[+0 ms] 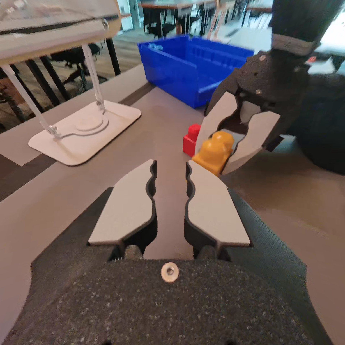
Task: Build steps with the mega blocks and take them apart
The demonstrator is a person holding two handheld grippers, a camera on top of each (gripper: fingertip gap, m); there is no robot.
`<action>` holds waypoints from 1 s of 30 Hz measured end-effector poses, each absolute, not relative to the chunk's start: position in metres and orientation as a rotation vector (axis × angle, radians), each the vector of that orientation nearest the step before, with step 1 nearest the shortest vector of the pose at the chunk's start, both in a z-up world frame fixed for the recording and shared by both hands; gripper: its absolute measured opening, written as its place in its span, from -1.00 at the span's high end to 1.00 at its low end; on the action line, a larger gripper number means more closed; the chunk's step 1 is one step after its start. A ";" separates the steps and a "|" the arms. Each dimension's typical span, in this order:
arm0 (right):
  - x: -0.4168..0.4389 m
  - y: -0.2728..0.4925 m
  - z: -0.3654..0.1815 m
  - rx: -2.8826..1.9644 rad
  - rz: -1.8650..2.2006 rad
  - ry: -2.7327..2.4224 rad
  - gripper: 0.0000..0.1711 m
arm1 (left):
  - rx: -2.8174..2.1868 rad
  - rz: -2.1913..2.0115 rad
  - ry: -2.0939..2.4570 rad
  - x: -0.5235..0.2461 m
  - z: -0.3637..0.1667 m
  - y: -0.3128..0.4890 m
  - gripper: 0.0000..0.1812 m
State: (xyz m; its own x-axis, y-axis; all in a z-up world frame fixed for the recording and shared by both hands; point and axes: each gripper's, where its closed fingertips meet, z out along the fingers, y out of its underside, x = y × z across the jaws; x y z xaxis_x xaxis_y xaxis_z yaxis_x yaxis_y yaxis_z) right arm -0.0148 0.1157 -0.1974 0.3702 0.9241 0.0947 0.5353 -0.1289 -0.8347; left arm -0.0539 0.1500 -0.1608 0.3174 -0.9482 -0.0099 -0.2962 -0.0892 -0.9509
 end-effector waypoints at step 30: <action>-0.040 0.087 -0.086 -1.200 1.306 -0.773 0.57 | -1.214 -1.339 0.953 -0.027 -0.073 0.088 0.55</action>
State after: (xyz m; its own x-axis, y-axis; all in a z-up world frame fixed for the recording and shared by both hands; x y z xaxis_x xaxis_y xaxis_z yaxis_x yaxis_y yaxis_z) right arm -0.0397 0.0867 -0.0859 0.1656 0.9669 -0.1943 -0.2947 -0.1395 -0.9454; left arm -0.0273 0.0879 -0.0729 0.0584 -0.9868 0.1512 0.1801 -0.1386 -0.9738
